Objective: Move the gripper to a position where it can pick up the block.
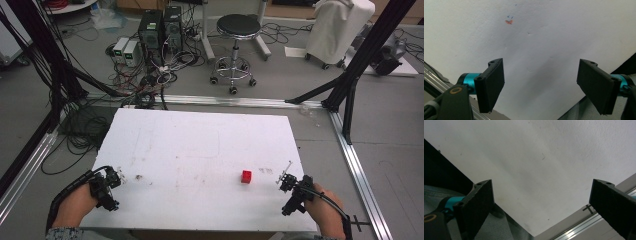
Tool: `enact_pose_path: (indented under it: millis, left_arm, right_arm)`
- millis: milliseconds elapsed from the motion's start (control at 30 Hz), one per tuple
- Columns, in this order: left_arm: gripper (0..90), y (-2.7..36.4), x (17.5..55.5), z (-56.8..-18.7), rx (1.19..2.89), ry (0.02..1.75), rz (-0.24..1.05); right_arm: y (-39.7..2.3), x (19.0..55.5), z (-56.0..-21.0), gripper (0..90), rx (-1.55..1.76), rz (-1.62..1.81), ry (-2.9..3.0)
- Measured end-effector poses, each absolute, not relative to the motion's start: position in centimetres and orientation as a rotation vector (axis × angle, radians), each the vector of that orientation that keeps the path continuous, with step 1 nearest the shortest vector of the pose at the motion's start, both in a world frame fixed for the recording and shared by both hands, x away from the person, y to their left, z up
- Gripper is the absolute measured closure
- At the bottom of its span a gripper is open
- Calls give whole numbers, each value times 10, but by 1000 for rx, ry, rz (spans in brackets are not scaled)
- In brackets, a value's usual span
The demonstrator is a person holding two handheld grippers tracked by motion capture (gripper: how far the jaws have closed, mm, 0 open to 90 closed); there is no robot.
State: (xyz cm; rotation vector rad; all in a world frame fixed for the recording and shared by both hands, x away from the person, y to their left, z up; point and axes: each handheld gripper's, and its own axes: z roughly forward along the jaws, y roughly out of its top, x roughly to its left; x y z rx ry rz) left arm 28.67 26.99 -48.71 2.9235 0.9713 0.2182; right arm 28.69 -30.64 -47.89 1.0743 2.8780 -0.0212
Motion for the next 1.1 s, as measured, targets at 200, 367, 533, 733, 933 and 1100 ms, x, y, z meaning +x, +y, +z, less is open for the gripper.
enact_pose_path:
  millis: [200, 367, 533, 733, 933, 1100]
  left_arm:
    - [224, 270, 287, -487, 2917, 973, 225]
    - [224, 270, 286, -487, 2919, 970, 224]
    - [225, 270, 286, -486, 2914, 969, 229]
    - [225, 270, 286, -486, 2912, 965, 226]
    - [225, 270, 286, -485, 2912, 965, 226]
    - [225, 270, 286, -485, 2908, 964, 228]
  right_arm:
    - [-307, 287, -479, 51, 1080, -21, 2876]
    - [-307, 287, -478, 51, 1080, -23, 2873]
    - [-308, 286, -478, 51, 1077, -9, 2871]
    - [-307, 286, -478, 51, 1083, -8, 2874]
    - [-308, 286, -478, 51, 1080, -1, 2869]
    - [-307, 287, -479, 51, 1065, -12, 2867]
